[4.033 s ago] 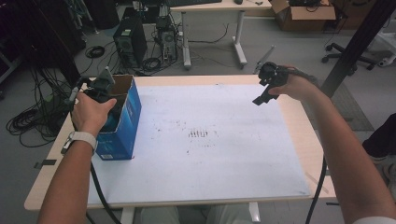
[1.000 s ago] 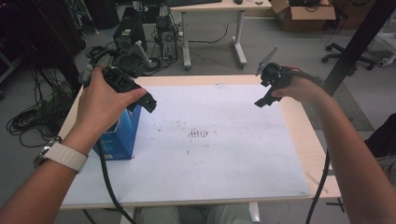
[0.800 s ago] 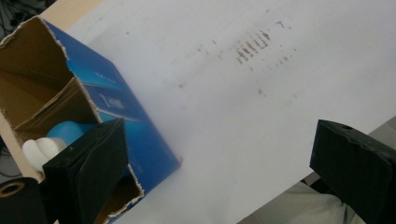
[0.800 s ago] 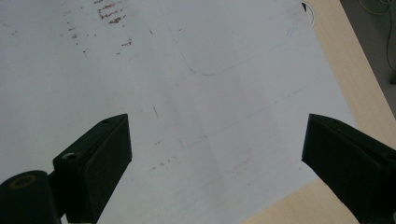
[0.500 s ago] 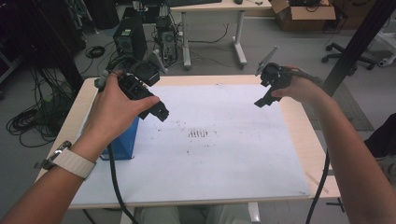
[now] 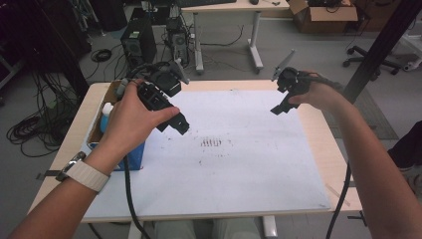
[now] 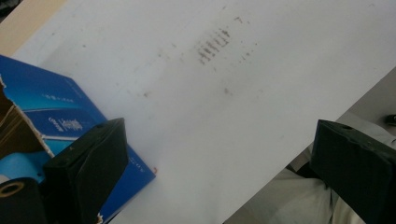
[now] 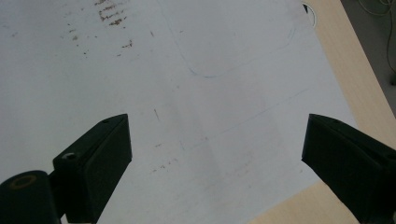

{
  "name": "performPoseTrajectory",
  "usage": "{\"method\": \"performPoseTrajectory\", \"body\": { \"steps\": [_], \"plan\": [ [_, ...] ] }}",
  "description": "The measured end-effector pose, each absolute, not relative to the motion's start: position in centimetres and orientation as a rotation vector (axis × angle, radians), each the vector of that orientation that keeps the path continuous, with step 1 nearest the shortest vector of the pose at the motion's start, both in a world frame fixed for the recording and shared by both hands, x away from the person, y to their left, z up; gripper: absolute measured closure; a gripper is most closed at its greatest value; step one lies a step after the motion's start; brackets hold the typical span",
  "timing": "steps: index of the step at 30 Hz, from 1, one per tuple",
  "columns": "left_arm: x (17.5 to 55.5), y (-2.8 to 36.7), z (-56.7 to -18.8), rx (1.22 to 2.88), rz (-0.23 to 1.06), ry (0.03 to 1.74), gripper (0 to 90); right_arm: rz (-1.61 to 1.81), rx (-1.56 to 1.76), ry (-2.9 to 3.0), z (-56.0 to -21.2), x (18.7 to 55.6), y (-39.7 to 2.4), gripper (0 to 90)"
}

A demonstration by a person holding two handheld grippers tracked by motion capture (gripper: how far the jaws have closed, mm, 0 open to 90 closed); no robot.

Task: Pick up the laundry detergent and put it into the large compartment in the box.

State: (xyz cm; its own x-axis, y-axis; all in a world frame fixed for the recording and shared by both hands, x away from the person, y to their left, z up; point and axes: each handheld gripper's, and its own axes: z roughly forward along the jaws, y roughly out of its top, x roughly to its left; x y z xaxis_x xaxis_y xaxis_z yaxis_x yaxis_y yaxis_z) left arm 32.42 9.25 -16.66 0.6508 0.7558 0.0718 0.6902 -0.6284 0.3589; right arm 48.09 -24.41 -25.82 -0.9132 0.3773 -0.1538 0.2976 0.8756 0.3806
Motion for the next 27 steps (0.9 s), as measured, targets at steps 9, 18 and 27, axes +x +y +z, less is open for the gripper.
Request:
{"method": "performPoseTrajectory", "body": {
  "steps": [9, 18, 27],
  "plan": [
    [32.0, 8.5, -16.9, 2.573, 0.303, 1.121, 5.0, 0.519, 0.512, 2.822, -25.6, 48.2, -24.4, 8.2],
    [32.1, 8.1, -17.2, 2.574, 0.292, 1.121, 5.5, 0.525, 0.514, 2.813, -25.3, 47.8, -24.5, 8.2],
    [32.3, 8.0, -17.2, 2.571, 0.287, 1.123, 5.5, 0.524, 0.509, 2.817, -25.4, 47.9, -24.6, 8.2]
  ]
}}
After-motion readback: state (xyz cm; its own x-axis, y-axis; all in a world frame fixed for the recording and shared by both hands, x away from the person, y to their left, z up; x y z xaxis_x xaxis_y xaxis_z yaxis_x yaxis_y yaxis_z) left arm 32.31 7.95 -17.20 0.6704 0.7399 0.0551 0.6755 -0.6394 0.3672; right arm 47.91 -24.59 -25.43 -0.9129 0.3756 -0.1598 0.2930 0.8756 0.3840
